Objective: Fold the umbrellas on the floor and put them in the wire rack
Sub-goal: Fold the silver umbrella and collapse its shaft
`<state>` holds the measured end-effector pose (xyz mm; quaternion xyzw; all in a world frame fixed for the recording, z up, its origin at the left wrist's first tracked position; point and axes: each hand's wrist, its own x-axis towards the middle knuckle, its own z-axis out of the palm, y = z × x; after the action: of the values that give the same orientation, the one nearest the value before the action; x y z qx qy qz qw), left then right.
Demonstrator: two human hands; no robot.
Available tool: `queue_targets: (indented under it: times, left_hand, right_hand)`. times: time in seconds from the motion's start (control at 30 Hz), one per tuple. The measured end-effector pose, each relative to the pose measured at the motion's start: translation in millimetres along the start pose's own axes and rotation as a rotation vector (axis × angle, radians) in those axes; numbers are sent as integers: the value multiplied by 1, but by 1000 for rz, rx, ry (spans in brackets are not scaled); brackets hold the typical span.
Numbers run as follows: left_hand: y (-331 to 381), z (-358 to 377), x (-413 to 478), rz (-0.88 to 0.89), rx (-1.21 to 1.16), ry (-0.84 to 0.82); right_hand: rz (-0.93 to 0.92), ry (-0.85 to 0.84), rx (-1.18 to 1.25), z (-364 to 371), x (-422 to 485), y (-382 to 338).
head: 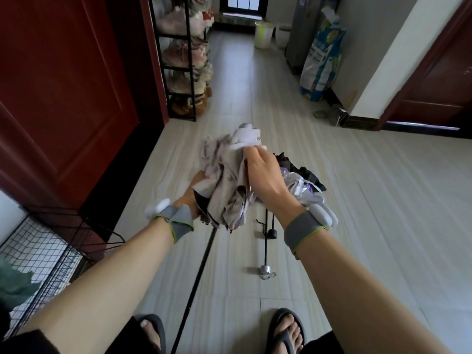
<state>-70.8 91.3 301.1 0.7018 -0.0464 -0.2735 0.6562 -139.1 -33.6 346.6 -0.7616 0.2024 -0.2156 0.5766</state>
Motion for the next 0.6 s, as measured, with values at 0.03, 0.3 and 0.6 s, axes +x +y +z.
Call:
queue_targets:
  times: [0.03,0.3,0.6]
  left_hand:
    - [-1,6,-4,22,53,-34]
    - [10,25,-3,-42,544,526]
    - [-13,23,-23,441,706,36]
  right_hand:
    - [26,-24,30,3,-1,0]
    - [142,-55,195,1,-5,3]
    - [260,-35,107,-1,-9,17]
